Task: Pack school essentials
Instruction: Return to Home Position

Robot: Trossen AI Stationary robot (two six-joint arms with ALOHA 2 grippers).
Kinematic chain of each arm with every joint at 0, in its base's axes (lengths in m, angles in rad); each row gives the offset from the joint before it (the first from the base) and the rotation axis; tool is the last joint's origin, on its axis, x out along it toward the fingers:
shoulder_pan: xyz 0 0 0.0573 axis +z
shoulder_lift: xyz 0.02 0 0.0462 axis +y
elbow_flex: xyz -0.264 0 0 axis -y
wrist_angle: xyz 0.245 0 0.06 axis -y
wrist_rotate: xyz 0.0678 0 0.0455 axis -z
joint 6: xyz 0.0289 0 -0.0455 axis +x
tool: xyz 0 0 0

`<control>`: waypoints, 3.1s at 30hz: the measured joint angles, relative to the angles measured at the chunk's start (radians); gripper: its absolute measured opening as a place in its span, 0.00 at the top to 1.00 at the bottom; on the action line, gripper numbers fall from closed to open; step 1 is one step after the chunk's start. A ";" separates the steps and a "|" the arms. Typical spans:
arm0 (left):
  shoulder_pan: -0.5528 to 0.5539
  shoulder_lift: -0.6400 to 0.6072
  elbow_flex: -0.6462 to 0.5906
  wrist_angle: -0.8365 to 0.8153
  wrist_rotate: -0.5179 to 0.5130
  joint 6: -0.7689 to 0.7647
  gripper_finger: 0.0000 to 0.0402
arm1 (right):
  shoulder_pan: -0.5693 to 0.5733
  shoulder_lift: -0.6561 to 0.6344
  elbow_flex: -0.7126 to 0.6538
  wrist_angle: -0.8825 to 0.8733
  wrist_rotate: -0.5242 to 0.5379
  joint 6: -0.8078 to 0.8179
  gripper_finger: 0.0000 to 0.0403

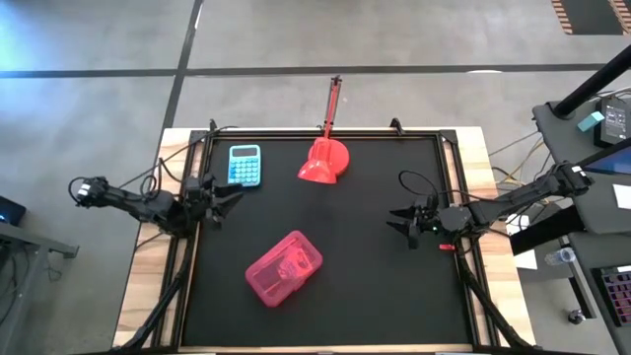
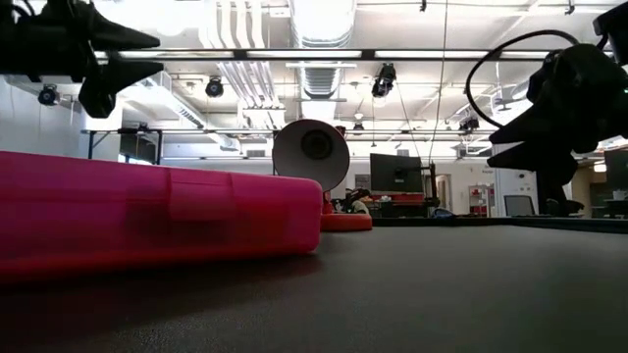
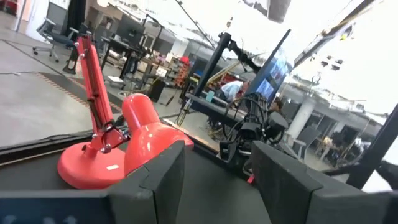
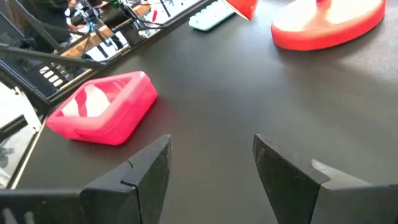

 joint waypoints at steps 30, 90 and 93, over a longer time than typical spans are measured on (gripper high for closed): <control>0.000 -0.104 -0.083 0.003 -0.243 0.037 0.58 | 0.000 0.002 -0.001 -0.011 0.084 0.042 0.46; 0.000 0.068 -0.085 0.006 -0.169 -0.051 0.58 | 0.000 0.002 -0.002 -0.008 0.084 0.042 0.46; 0.000 0.076 -0.085 0.006 -0.169 -0.050 0.58 | 0.000 0.002 -0.002 -0.008 0.084 0.042 0.46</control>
